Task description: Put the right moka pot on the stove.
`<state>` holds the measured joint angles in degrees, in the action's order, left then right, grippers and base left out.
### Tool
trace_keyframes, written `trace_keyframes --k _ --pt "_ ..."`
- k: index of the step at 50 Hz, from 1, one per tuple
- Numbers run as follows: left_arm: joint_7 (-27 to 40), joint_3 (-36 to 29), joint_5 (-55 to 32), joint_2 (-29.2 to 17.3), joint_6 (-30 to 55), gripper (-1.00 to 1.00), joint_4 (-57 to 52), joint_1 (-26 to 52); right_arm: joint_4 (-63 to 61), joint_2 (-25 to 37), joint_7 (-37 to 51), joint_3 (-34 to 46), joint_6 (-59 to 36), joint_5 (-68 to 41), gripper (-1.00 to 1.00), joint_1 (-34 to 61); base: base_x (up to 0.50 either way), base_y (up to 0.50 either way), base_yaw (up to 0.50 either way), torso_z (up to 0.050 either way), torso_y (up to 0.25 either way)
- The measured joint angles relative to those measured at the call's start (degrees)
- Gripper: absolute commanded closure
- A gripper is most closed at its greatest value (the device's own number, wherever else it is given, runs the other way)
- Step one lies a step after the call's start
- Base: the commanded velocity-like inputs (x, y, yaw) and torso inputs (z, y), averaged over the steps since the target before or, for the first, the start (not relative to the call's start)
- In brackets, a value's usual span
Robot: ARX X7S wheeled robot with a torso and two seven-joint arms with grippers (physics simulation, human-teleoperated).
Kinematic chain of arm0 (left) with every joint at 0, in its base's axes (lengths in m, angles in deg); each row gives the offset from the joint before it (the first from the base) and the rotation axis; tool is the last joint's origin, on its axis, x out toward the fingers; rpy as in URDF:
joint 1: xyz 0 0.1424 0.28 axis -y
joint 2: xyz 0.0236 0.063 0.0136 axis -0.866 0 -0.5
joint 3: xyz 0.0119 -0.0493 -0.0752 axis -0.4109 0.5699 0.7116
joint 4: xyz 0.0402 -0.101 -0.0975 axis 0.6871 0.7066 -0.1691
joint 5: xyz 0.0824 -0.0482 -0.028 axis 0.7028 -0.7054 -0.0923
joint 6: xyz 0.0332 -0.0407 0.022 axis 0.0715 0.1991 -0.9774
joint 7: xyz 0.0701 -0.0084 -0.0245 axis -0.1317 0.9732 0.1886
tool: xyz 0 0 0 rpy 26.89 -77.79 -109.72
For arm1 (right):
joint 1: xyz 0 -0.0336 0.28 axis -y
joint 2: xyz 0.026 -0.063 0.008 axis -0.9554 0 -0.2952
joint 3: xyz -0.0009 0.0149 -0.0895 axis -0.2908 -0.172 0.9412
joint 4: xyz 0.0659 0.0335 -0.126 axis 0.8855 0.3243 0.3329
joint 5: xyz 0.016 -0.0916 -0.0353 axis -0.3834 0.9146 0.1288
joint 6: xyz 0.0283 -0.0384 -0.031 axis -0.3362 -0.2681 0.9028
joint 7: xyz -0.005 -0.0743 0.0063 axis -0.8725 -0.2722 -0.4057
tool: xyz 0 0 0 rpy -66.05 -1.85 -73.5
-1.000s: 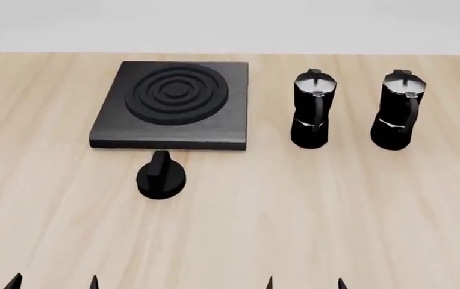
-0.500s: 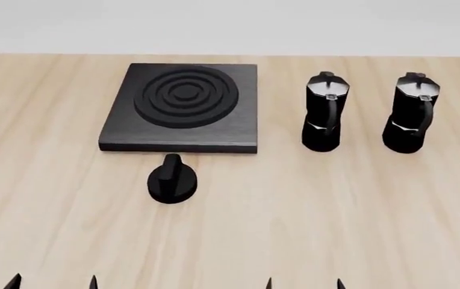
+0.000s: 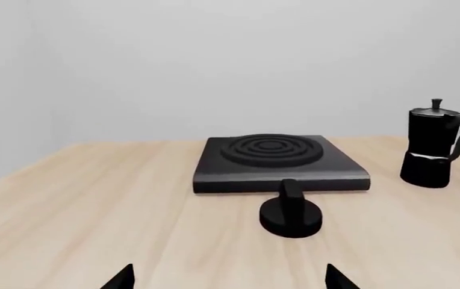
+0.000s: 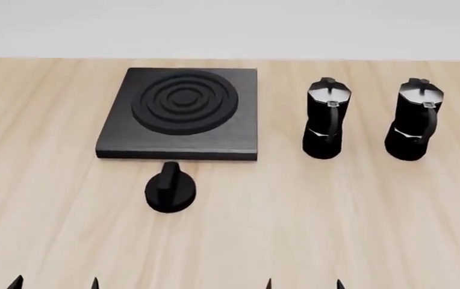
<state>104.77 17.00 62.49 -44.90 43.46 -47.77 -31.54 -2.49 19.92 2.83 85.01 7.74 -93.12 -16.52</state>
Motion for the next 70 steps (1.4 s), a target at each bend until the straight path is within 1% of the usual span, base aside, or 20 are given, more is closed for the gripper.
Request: trace_keyframes --k 70 --pt "1.9 -2.1 -1.4 -1.6 0.1 -1.00 0.3 0.8 -0.1 1.6 1.9 2.0 0.3 -1.6 -1.00 0.3 0.23 0.02 0.00 0.000 0.000"
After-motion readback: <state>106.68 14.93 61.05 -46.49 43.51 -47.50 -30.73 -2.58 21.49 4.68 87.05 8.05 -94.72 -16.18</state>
